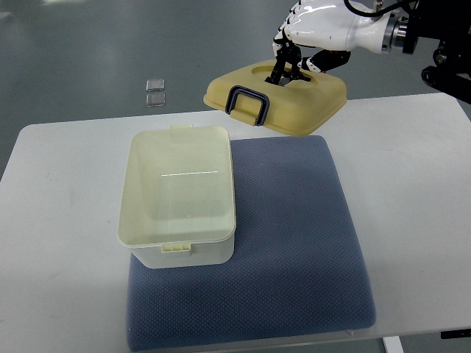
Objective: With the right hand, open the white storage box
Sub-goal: 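Lower the held lid onto the mat beside the box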
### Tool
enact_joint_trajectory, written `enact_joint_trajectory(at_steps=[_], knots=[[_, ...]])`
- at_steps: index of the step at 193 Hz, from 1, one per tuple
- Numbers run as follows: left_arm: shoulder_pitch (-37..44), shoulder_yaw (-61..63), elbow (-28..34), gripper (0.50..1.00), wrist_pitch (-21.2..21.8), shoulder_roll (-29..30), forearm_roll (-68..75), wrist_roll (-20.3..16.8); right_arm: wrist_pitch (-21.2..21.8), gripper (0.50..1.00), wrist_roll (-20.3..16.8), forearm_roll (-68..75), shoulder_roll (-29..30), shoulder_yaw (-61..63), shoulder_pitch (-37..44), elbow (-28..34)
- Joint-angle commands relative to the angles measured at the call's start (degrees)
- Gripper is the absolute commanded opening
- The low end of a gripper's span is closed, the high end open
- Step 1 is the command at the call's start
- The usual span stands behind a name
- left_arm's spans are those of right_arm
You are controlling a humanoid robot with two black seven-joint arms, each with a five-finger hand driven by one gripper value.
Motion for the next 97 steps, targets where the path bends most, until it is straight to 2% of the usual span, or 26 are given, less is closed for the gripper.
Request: enact_joint_trajectory(at_steps=[1, 31, 97], knots=[[0.0, 0.0, 0.0, 1.0, 0.0, 0.0, 0.1, 0.0, -2.2, 0.5, 0.0, 0.0, -1.2, 0.3, -4.1, -1.6], [0.0, 0.0, 0.0, 1.0, 0.0, 0.0, 0.0, 0.0, -6.0, 0.5, 0.0, 0.0, -1.3, 0.3, -9.1, -3.5], [0.0, 0.0, 0.0, 1.0, 0.0, 0.0, 0.0, 0.0, -13.1, 0.5, 0.0, -2.1, -0.9, 0.3, -16.0, -3.5]])
